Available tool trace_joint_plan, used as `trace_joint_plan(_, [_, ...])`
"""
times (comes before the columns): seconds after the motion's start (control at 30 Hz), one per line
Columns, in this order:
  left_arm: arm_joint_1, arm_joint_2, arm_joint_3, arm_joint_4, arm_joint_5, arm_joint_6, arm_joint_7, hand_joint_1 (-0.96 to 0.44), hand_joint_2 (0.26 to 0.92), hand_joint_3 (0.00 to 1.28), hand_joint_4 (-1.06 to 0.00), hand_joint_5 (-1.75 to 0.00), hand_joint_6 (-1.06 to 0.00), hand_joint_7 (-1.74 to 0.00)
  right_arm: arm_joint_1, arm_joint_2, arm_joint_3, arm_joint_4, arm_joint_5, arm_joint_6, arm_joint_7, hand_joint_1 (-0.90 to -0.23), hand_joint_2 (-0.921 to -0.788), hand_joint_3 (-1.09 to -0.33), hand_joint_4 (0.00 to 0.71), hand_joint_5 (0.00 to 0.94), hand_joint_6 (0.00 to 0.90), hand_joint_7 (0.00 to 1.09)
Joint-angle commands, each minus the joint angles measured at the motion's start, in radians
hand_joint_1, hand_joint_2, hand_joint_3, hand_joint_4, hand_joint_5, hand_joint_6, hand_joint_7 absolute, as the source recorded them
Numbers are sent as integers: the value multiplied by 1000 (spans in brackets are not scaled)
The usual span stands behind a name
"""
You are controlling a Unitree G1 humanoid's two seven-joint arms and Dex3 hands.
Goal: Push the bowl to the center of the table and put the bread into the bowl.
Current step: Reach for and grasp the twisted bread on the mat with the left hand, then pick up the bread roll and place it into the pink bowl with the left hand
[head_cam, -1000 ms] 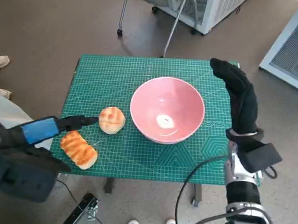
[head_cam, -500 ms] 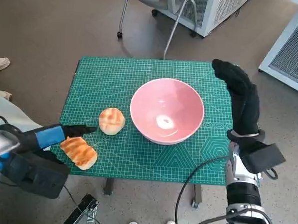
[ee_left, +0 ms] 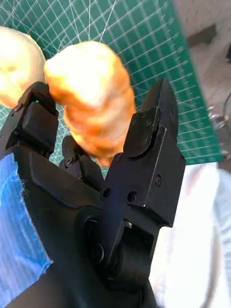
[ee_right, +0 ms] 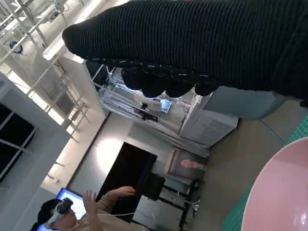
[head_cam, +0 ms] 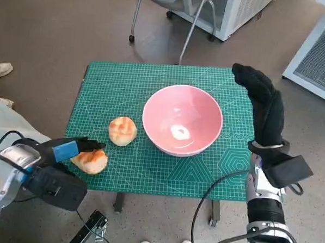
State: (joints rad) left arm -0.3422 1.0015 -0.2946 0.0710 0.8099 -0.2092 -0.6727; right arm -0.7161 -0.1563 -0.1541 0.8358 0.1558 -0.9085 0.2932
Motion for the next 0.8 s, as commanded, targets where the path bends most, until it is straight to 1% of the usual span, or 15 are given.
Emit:
trace_joint_plan(0.03, [3, -15, -58, 101, 23, -98, 57, 55, 828, 46, -539, -43, -612, -63, 29, -2, -4, 1, 13, 22, 14, -552, -921, -785, 370, 13, 19, 807])
trace_joint_plan(0.07, [-7, -15, -66, 124, 32, -128, 88, 69, 851, 47, -583, -46, -646, -67, 29, -1, -4, 0, 15, 24, 15, -552, -921, -785, 369, 13, 19, 807])
trace_joint_plan(0.1, [-15, -15, -73, 141, 38, -150, 111, 85, 876, 87, -649, -61, -703, -84, 30, 0, -4, -1, 16, 26, 16, -552, -921, -784, 369, 13, 19, 807])
trace_joint_plan(0.13, [-23, -16, -78, 161, 43, -174, 140, 90, 885, 102, -673, -66, -724, -89, 31, 1, -4, -4, 16, 27, 17, -552, -921, -784, 369, 13, 19, 807])
trace_joint_plan(0.17, [-30, -16, -82, 175, 47, -192, 160, 58, 898, 151, -581, -543, -648, -534, 31, 1, -4, -5, 17, 27, 18, -551, -921, -784, 369, 13, 19, 807])
trace_joint_plan(0.2, [-37, -18, -84, 194, 46, -212, 184, 38, 906, 196, -507, -864, -584, -835, 32, 1, -5, -6, 17, 28, 18, -551, -921, -783, 369, 13, 19, 807])
trace_joint_plan(0.23, [-43, -19, -85, 209, 45, -227, 202, 31, 909, 206, -486, -977, -570, -930, 32, 1, -5, -6, 17, 29, 19, -551, -921, -783, 369, 13, 19, 807])
trace_joint_plan(0.27, [-52, -20, -86, 229, 42, -247, 226, 21, 913, 220, -456, -1140, -549, -1066, 32, 2, -5, -7, 18, 30, 21, -551, -921, -783, 369, 13, 19, 806])
trace_joint_plan(0.3, [-59, -21, -87, 245, 40, -262, 245, 14, 916, 215, -449, -1238, -559, -1125, 32, 3, -5, -7, 19, 31, 23, -551, -921, -783, 369, 12, 19, 806])
trace_joint_plan(0.4, [-81, -23, -86, 280, 28, -297, 278, 6, 919, 190, -456, -1341, -596, -1168, 33, 4, -6, -7, 23, 33, 28, -555, -921, -780, 369, 12, 19, 806])
trace_joint_plan(0.57, [-95, -26, -51, 291, -39, -316, 274, 2, 920, 148, -481, -1387, -661, -1106, 34, 5, -8, -11, 31, 39, 39, -558, -921, -777, 370, 12, 20, 804])
trace_joint_plan(0.73, [-118, -6, 17, 237, -139, -315, 231, 1, 920, 132, -478, -1413, -701, -1055, 35, 5, -9, -10, 38, 41, 47, -559, -921, -776, 370, 12, 21, 803])
trace_joint_plan(0.8, [-128, 1, 49, 206, -183, -308, 209, 1, 920, 112, -493, -1392, -728, -1031, 34, 3, -10, -9, 41, 42, 50, -559, -921, -775, 370, 12, 21, 802])
